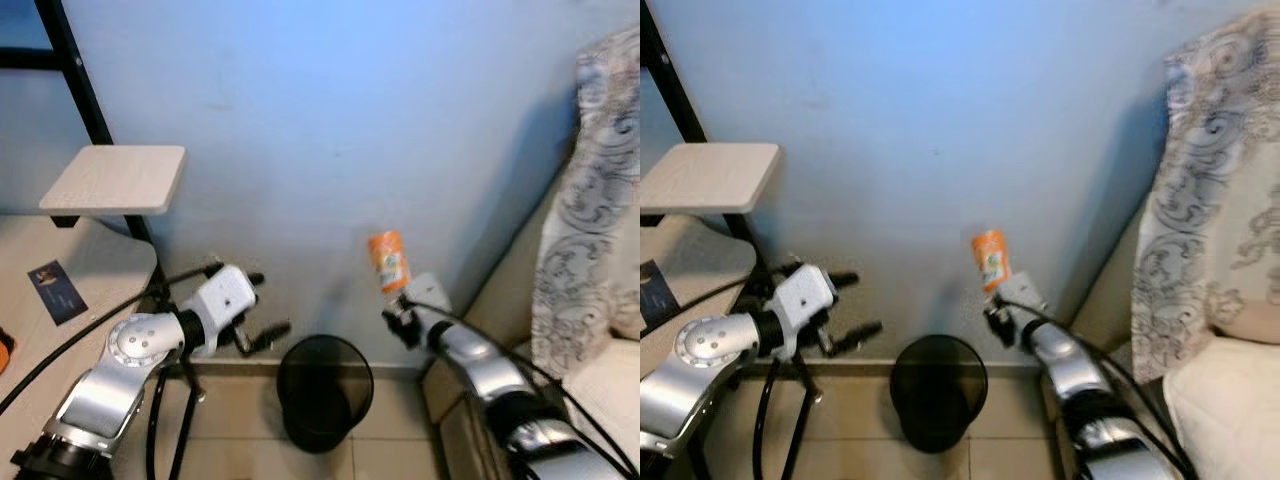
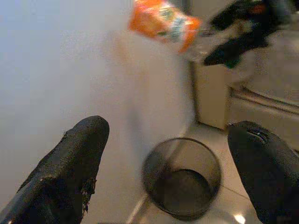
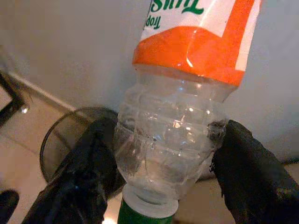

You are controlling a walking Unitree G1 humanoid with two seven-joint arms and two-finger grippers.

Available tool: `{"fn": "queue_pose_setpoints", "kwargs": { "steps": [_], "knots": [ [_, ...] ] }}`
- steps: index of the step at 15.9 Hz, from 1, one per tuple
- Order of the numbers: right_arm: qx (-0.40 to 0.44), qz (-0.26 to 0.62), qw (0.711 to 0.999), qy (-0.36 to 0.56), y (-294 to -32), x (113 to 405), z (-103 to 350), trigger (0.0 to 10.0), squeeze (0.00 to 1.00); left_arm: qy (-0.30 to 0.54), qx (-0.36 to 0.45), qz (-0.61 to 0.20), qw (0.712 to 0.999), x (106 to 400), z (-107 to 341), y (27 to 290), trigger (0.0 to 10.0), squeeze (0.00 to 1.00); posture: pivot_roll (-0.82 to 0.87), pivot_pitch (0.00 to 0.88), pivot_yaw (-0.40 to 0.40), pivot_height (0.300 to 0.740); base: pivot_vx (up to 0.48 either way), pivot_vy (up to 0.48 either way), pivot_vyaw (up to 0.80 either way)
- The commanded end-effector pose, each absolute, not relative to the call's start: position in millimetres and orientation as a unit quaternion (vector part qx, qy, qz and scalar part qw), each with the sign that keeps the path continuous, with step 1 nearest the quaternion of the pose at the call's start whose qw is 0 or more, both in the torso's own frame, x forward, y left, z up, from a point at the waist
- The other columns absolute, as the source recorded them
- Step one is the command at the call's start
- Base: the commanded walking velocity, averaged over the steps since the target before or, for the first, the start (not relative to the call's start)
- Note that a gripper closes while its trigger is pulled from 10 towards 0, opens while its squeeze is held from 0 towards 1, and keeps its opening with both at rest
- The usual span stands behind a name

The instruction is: Clean up the room

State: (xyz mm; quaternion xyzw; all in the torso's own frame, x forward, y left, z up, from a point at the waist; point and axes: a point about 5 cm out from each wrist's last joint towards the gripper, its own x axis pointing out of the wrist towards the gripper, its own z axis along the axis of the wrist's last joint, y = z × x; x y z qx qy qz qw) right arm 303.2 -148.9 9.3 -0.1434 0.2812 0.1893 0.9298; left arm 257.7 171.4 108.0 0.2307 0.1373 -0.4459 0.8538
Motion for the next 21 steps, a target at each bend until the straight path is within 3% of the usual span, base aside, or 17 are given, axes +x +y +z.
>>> {"fn": "queue_pose_setpoints", "kwargs": {
  "steps": [1,4,8,17,18,21],
  "knots": [
    [-0.147,0.187,0.931,0.278,-141,309,12,10.0,0.0,0.137,0.244,-0.481,0.831,258,112,168,10.0,0.0,0.04,0.0,-0.061,0.74,0.0,0.0,0.0],
    [-0.128,0.192,0.928,0.294,-124,309,9,10.0,0.0,0.157,0.269,-0.512,0.8,254,107,167,10.0,0.0,0.04,0.0,-0.064,0.74,0.0,0.0,0.0],
    [-0.135,0.215,0.921,0.296,-104,306,4,10.0,0.0,0.158,0.264,-0.513,0.801,256,107,168,10.0,0.0,0.05,0.0,-0.081,0.74,0.0,0.0,0.0],
    [-0.169,0.193,0.922,0.291,-105,310,7,10.0,0.0,0.165,0.259,-0.507,0.805,256,106,173,10.0,0.0,0.06,0.0,-0.086,0.74,0.0,0.0,0.0],
    [-0.186,0.193,0.919,0.289,-105,310,7,10.0,1.0,0.166,0.26,-0.506,0.806,256,106,174,10.0,0.0,0.06,0.0,-0.086,0.74,0.0,0.0,0.0],
    [-0.207,0.189,0.916,0.288,-105,310,6,10.0,1.0,0.167,0.261,-0.504,0.807,256,106,175,10.0,0.0,0.06,0.0,-0.088,0.74,0.0,0.0,0.0]
  ]
}}
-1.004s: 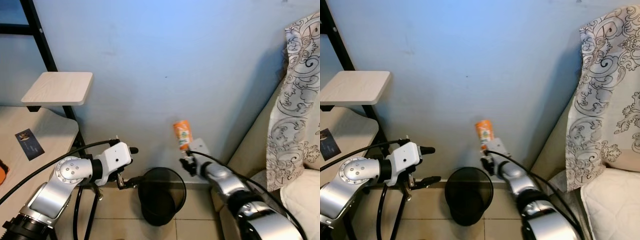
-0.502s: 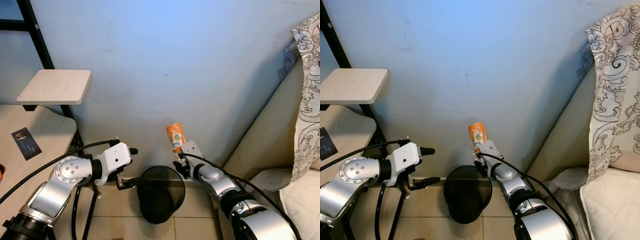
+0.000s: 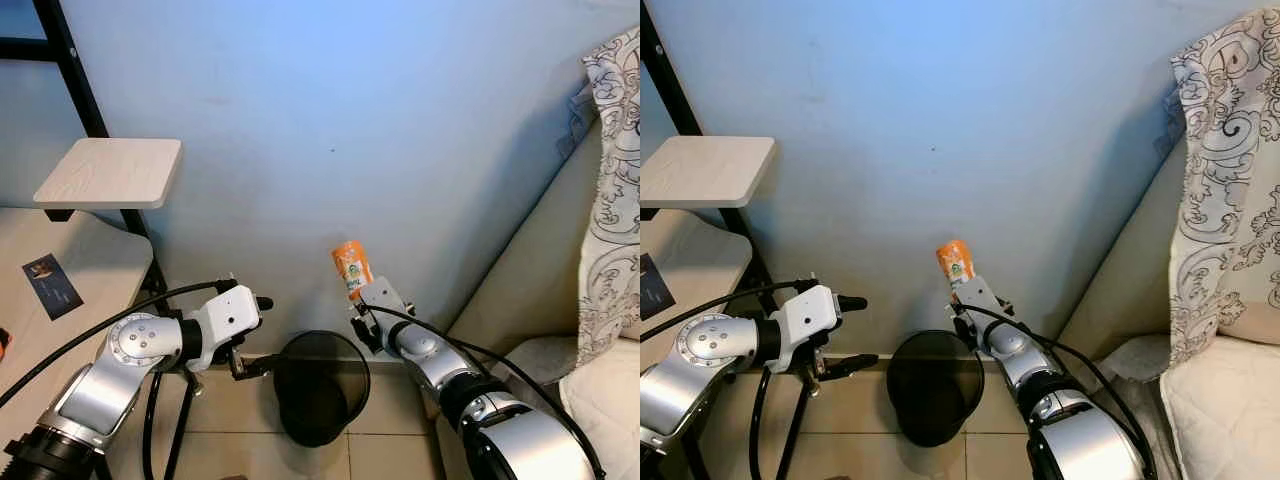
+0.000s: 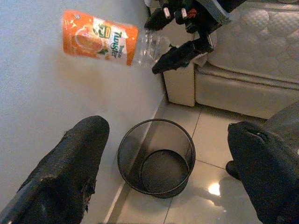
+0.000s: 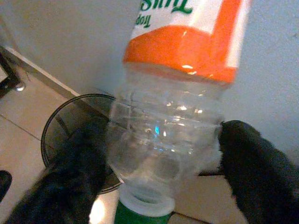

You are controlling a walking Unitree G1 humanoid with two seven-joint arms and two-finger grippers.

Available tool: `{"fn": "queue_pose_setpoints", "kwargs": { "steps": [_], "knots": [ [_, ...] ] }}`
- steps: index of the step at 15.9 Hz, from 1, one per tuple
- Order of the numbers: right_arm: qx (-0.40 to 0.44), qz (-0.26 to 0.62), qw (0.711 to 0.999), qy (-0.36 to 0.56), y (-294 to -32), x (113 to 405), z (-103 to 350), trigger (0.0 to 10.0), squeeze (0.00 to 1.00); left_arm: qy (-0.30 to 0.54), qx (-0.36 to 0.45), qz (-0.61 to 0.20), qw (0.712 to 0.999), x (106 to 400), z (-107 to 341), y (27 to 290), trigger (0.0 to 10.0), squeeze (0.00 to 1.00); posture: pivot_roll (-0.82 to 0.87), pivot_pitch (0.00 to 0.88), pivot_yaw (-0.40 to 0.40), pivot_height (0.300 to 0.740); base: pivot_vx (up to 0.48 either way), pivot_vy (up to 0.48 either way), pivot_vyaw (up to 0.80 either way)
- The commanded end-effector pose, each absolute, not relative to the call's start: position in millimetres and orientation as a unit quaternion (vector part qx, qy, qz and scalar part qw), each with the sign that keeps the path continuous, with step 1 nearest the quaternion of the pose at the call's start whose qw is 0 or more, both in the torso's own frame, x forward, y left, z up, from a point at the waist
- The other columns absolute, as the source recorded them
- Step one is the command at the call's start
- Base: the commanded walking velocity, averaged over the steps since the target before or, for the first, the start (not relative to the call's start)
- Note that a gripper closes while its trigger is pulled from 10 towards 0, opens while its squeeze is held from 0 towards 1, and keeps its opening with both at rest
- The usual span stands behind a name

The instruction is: Clean up the room

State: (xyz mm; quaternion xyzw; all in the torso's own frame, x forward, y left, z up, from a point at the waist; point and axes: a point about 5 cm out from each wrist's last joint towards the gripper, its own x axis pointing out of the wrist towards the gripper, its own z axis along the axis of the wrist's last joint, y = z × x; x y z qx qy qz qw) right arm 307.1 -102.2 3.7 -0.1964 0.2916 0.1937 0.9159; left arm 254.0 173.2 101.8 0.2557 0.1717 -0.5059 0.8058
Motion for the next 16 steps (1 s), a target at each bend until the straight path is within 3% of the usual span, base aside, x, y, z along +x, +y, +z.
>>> {"fn": "queue_pose_setpoints", "kwargs": {
  "steps": [1,10,15,16],
  "knots": [
    [-0.204,0.188,0.917,0.288,-104,310,7,10.0,1.0,0.166,0.26,-0.503,0.807,256,106,175,10.0,0.0,0.07,0.0,-0.088,0.74,0.0,0.0,0.0],
    [-0.175,0.185,0.922,0.291,-105,307,3,10.0,1.0,0.167,0.256,-0.506,0.807,254,106,173,10.0,0.0,0.07,0.0,-0.082,0.74,0.0,0.0,0.0],
    [-0.067,0.14,0.955,0.252,-128,309,10,10.0,1.0,0.164,0.237,-0.502,0.816,249,104,169,10.0,0.0,0.07,0.0,-0.076,0.74,0.0,0.0,0.0],
    [-0.046,0.114,0.968,0.218,-145,303,13,10.0,1.0,0.157,0.215,-0.491,0.829,247,104,167,10.0,0.0,0.06,0.0,-0.073,0.74,0.0,0.0,0.0]
  ]
}}
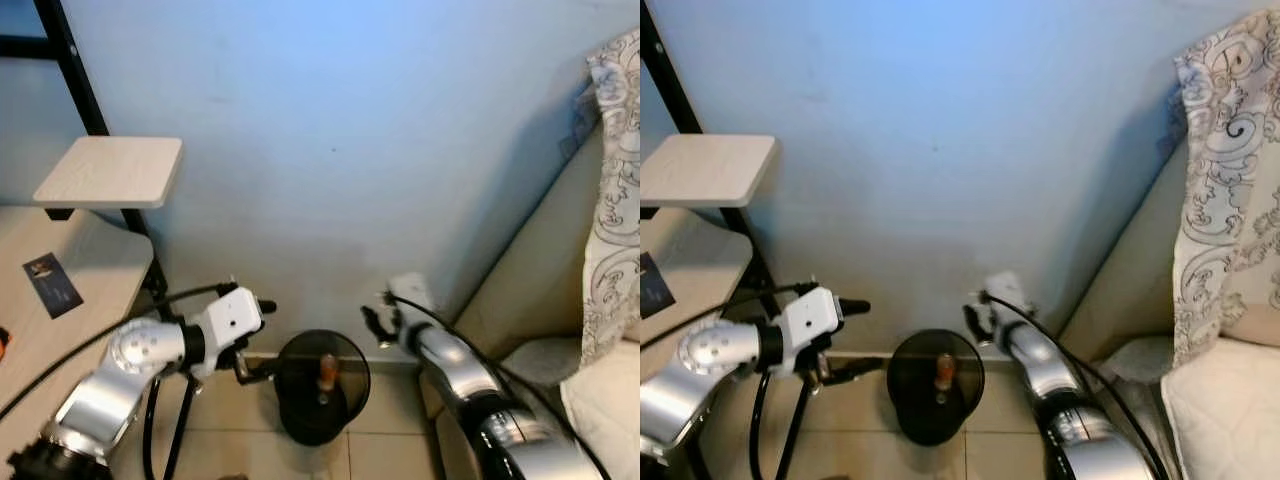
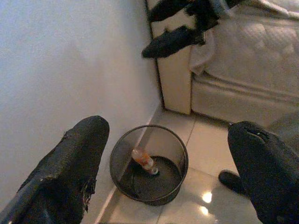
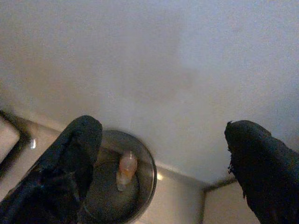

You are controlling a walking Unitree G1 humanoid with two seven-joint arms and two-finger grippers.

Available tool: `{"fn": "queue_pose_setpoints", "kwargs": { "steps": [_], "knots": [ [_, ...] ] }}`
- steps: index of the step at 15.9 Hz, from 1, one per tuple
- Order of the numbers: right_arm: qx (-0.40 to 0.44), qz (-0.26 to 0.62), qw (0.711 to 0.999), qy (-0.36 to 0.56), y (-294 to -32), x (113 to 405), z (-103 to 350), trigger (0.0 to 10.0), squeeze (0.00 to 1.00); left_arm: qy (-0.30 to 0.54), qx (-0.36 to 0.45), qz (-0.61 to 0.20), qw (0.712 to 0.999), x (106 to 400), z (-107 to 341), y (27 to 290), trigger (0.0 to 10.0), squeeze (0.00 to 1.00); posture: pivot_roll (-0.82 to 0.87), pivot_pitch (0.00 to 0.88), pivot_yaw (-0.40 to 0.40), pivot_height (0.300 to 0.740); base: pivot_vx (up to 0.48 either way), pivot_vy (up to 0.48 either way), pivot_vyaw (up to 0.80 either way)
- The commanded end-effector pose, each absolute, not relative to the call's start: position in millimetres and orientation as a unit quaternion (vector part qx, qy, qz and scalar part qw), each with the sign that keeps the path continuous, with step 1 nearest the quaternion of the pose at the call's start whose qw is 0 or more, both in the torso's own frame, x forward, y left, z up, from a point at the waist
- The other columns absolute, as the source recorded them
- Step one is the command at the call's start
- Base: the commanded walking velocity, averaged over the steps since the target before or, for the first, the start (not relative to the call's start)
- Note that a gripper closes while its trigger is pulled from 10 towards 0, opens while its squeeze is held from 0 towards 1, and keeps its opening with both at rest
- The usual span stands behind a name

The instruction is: Clean up the room

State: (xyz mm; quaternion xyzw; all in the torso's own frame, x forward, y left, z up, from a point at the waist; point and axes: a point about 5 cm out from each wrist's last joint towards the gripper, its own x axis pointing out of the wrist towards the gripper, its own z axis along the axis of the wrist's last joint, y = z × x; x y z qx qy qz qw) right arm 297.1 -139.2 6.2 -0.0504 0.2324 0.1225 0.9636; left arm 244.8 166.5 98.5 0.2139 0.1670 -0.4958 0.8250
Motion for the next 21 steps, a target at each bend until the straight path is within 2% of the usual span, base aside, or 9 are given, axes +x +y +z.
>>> {"fn": "queue_pose_setpoints", "kwargs": {
  "steps": [1,3,5,6,8,10,15,17,21],
  "knots": [
    [-0.029,0.092,0.973,0.207,-154,298,15,10.0,1.0,0.154,0.195,-0.479,0.842,246,105,167,10.0,0.0,0.06,0.0,-0.068,0.74,0.0,0.0,0.0],
    [-0.016,0.072,0.98,0.184,-162,292,20,10.0,1.0,0.139,0.166,-0.45,0.866,247,107,166,10.0,0.0,0.03,0.0,-0.046,0.74,0.0,0.0,-0.22],
    [0.001,-0.008,0.993,0.122,-177,280,40,10.0,1.0,0.124,0.115,-0.338,0.926,252,108,175,10.0,0.0,0.01,0.0,-0.018,0.74,0.0,0.0,-0.8],
    [0.017,-0.039,0.992,0.115,-181,275,45,10.0,1.0,0.153,0.124,-0.287,0.937,251,99,183,10.0,0.0,0.01,0.0,-0.015,0.74,0.0,0.0,-0.8],
    [0.035,-0.094,0.988,0.115,-188,268,49,10.0,1.0,0.199,0.152,-0.233,0.94,244,82,192,10.0,0.0,-0.01,0.0,-0.005,0.74,0.0,0.0,-0.8],
    [0.034,-0.134,0.985,0.103,-191,268,60,10.0,1.0,0.205,0.148,-0.208,0.945,241,78,185,10.0,0.0,-0.02,0.0,-0.017,0.74,0.0,0.0,-0.8],
    [0.03,-0.145,0.983,0.111,-191,267,65,10.0,1.0,0.203,0.164,-0.179,0.949,250,78,180,10.0,0.0,-0.02,0.0,-0.012,0.74,0.0,0.0,-0.8],
    [0.033,-0.187,0.976,0.104,-200,267,65,10.0,1.0,0.189,0.176,-0.172,0.951,257,83,175,10.0,0.0,0.01,0.0,-0.017,0.74,0.0,0.0,-0.8],
    [0.004,-0.154,0.983,0.096,-182,267,66,10.0,1.0,0.177,0.17,-0.158,0.956,261,90,180,10.0,0.0,0.02,0.0,-0.021,0.74,0.0,0.0,-0.8]
  ]
}}
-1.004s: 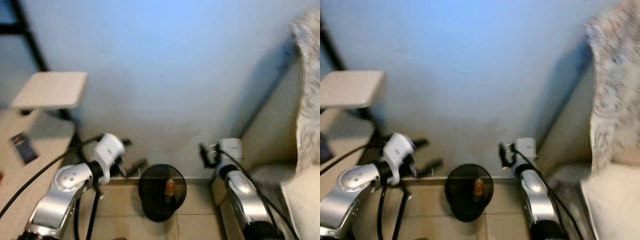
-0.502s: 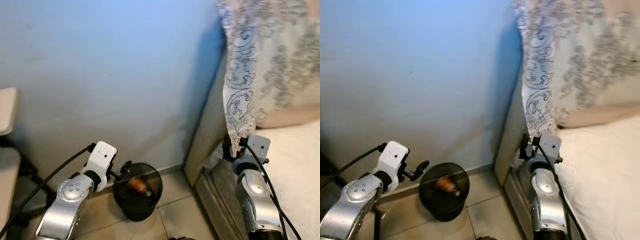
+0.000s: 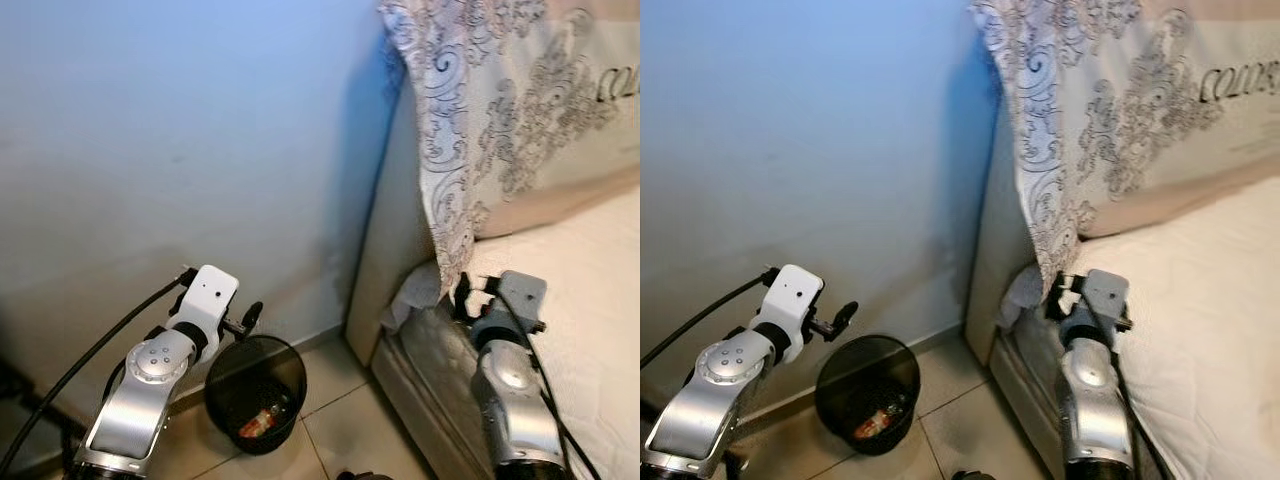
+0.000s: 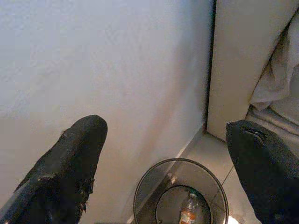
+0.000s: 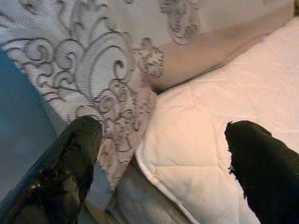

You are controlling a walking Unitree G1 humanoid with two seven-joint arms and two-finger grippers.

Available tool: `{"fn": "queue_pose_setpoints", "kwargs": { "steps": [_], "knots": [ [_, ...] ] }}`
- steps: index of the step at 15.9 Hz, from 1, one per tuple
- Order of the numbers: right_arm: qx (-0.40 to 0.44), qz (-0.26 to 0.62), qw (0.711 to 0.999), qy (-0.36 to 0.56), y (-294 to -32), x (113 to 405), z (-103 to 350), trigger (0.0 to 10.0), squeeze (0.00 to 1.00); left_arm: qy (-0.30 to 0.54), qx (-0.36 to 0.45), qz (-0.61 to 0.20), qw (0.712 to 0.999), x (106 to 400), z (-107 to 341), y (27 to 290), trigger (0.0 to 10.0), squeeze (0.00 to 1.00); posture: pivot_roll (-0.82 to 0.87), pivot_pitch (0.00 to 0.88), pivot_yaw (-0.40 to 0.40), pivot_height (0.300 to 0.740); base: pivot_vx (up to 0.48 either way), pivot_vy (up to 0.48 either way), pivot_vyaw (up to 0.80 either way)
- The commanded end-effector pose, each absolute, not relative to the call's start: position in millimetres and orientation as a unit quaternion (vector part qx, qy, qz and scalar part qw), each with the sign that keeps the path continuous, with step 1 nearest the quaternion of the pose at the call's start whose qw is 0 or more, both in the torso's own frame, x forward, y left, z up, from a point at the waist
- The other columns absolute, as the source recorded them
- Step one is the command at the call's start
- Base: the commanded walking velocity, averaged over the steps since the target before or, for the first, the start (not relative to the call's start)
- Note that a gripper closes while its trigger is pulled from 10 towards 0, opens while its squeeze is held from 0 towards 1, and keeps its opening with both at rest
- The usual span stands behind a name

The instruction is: Clean up the room

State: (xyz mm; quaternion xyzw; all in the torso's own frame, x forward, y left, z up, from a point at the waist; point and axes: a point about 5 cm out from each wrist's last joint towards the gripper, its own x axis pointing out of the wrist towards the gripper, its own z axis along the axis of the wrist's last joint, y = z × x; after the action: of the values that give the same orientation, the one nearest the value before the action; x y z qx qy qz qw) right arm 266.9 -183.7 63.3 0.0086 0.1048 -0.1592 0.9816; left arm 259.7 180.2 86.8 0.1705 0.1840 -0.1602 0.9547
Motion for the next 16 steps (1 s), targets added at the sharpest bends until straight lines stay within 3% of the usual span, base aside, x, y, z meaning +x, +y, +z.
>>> {"fn": "queue_pose_setpoints", "kwargs": {
  "steps": [1,6,16],
  "knots": [
    [-0.006,-0.14,0.986,0.095,-175.8,265.4,65.6,10.0,1.0,0.178,0.166,-0.157,0.957,260.8,89.5,180.6,10.0,0.0,0.02,0.0,-0.027,0.74,0.0,0.0,-0.8],
    [0.012,-0.19,0.974,0.126,-182.4,257.3,57.2,10.0,1.0,0.181,0.168,-0.162,0.956,259.5,87.4,177.8,10.0,0.0,0.03,0.0,-0.024,0.74,0.0,0.0,-0.8],
    [-0.013,-0.177,0.977,0.117,-181.5,263.2,62.2,10.0,1.0,0.167,0.163,-0.155,0.96,267.2,92.0,181.0,10.0,0.0,0.04,0.0,-0.051,0.74,0.0,0.0,-0.78]
  ]
}}
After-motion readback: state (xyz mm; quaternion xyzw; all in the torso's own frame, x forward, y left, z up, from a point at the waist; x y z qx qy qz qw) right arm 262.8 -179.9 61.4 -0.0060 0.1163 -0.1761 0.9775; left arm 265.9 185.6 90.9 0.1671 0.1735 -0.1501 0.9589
